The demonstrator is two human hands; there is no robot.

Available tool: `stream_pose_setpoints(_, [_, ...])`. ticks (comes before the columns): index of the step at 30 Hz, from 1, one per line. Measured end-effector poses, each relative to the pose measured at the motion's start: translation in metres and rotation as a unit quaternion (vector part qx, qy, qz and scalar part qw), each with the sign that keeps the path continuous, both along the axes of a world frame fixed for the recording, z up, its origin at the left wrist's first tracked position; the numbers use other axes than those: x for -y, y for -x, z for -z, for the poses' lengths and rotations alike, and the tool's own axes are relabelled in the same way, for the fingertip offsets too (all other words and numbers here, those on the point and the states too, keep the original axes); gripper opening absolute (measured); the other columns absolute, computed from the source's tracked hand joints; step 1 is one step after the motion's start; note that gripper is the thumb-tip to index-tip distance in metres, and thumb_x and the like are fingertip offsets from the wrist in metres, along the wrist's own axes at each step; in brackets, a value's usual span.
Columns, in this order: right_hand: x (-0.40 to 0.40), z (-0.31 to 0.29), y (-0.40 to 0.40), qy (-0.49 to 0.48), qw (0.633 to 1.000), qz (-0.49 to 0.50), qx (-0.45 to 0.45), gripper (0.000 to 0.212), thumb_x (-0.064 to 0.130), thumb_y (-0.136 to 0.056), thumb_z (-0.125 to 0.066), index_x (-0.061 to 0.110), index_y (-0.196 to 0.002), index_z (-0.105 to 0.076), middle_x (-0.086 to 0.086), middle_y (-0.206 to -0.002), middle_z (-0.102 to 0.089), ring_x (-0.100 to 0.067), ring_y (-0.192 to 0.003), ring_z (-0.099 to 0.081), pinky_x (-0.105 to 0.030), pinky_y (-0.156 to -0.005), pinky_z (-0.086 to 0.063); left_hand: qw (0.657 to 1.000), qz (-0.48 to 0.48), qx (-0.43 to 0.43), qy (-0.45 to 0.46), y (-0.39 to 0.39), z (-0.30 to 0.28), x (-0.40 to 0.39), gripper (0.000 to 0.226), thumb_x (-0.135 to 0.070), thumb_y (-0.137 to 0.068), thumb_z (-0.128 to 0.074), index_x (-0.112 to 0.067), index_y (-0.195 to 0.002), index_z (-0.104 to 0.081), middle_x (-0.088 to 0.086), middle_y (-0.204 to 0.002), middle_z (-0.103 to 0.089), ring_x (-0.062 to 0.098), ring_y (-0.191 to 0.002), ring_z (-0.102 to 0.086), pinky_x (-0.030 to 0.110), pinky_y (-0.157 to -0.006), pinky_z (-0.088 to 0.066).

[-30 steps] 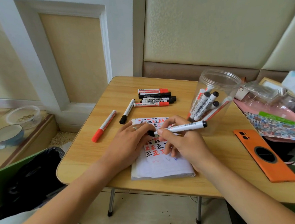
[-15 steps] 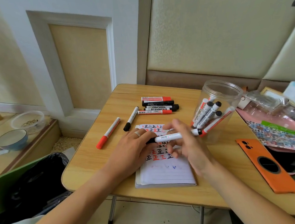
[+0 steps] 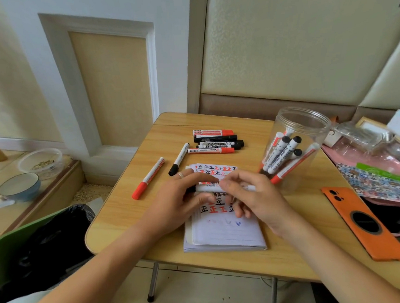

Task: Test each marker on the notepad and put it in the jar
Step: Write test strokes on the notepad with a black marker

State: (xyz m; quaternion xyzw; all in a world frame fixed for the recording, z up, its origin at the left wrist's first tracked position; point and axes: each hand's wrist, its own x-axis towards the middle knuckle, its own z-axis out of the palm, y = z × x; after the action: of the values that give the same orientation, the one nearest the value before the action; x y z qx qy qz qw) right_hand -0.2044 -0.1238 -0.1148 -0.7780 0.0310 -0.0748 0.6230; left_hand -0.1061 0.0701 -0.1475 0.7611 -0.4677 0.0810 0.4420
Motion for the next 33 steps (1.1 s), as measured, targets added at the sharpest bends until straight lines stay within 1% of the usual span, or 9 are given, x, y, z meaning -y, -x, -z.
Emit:
stream_pose_setpoints(4, [0.002,0.007,-0.001,0.018,1.0,-0.015,-0.018,0.02,0.023,-0.09,-0.077,0.009,-0.101,-0.068,-0.008,-0.068,-0.066,-0.015,-0.047,-0.054,-0.022,-0.042,-0.038,1.0,0.005,-0.026,-0.002,-0.003,0.0,-0.001,0.032,-0.046,-0.095,-0.064,-0.027,-0.119,-0.072,-0.012,-0.109,-0.066,0.007,-0.106,-0.062,0.03,-0.085,-0.052])
stream_pose_setpoints(9, [0.002,0.011,-0.003,0.011,0.999,-0.002,-0.033,0.018,0.023,-0.09,-0.078,0.01,-0.1,-0.069,-0.01,-0.068,-0.063,-0.014,-0.049,-0.054,-0.021,-0.042,-0.039,1.0,0.008,-0.019,-0.022,-0.005,0.001,0.0,0.019,-0.039,-0.097,-0.065,-0.025,-0.107,-0.072,-0.01,-0.101,-0.067,0.008,-0.098,-0.062,0.034,-0.08,-0.05])
stream_pose_setpoints(14, [0.001,0.014,-0.004,0.009,1.0,0.001,-0.03,0.021,0.027,-0.089,-0.079,0.011,-0.098,-0.069,-0.012,-0.065,-0.062,-0.017,-0.049,-0.052,-0.023,-0.043,-0.038,1.0,0.011,-0.02,-0.018,-0.007,0.002,0.0,0.017,-0.04,-0.097,-0.061,-0.024,-0.1,-0.069,-0.008,-0.097,-0.065,0.011,-0.093,-0.061,0.036,-0.075,-0.049])
stream_pose_setpoints(18, [-0.001,0.014,-0.004,0.012,1.0,0.016,-0.01,0.021,0.021,-0.091,-0.078,0.008,-0.101,-0.064,-0.007,-0.06,-0.06,-0.015,-0.047,-0.051,-0.023,-0.044,-0.04,0.999,0.009,-0.021,-0.024,-0.007,0.003,0.0,0.016,-0.039,-0.098,-0.06,-0.024,-0.097,-0.067,-0.009,-0.095,-0.063,0.011,-0.091,-0.06,0.029,-0.073,-0.048])
stream_pose_setpoints(22, [0.0,0.01,-0.006,-0.057,0.997,0.037,0.032,0.014,0.008,-0.089,-0.065,0.006,-0.098,-0.055,-0.007,-0.081,-0.061,-0.02,-0.061,-0.058,-0.025,-0.051,-0.045,0.999,0.011,-0.031,-0.027,-0.007,0.002,0.003,0.019,-0.04,-0.1,-0.055,-0.024,-0.095,-0.064,-0.007,-0.091,-0.06,0.01,-0.088,-0.056,0.017,-0.071,-0.039])
stream_pose_setpoints(26, [0.001,-0.013,-0.009,-0.042,0.991,0.08,0.1,0.019,-0.002,-0.096,-0.063,0.0,-0.108,-0.048,-0.015,-0.089,-0.063,-0.02,-0.059,-0.062,-0.026,-0.05,-0.049,0.997,-0.006,0.009,-0.079,-0.007,0.008,0.009,0.032,-0.051,-0.102,-0.045,-0.023,-0.102,-0.061,-0.006,-0.097,-0.054,0.017,-0.097,-0.047,0.03,-0.084,-0.04])
stream_pose_setpoints(28, [0.001,-0.03,-0.009,-0.021,0.983,0.114,0.146,0.023,0.001,-0.097,-0.065,0.001,-0.113,-0.049,-0.017,-0.086,-0.066,-0.019,-0.057,-0.064,-0.026,-0.051,-0.051,0.992,-0.031,0.034,-0.116,-0.008,0.014,0.01,0.033,-0.056,-0.097,-0.046,-0.029,-0.112,-0.058,-0.009,-0.113,-0.054,0.016,-0.109,-0.043,0.04,-0.096,-0.04])
stream_pose_setpoints(30, [0.007,-0.048,-0.006,0.036,0.967,0.159,0.197,0.02,0.009,-0.098,-0.067,0.008,-0.112,-0.053,-0.015,-0.087,-0.071,-0.02,-0.058,-0.066,-0.027,-0.051,-0.052,0.99,-0.045,0.033,-0.133,-0.007,0.015,0.009,0.039,-0.057,-0.093,-0.048,-0.034,-0.122,-0.057,-0.014,-0.132,-0.049,0.012,-0.129,-0.033,0.043,-0.108,-0.032])
stream_pose_setpoints(33, [0.021,-0.076,0.001,0.125,0.93,0.225,0.262,0.013,0.017,-0.101,-0.064,0.016,-0.11,-0.054,-0.006,-0.089,-0.072,-0.017,-0.059,-0.068,-0.033,-0.054,-0.054,0.988,-0.049,0.031,-0.14,-0.005,0.014,0.009,0.035,-0.057,-0.092,-0.047,-0.043,-0.122,-0.058,-0.02,-0.145,-0.044,0.005,-0.143,-0.019,0.041,-0.112,-0.018])
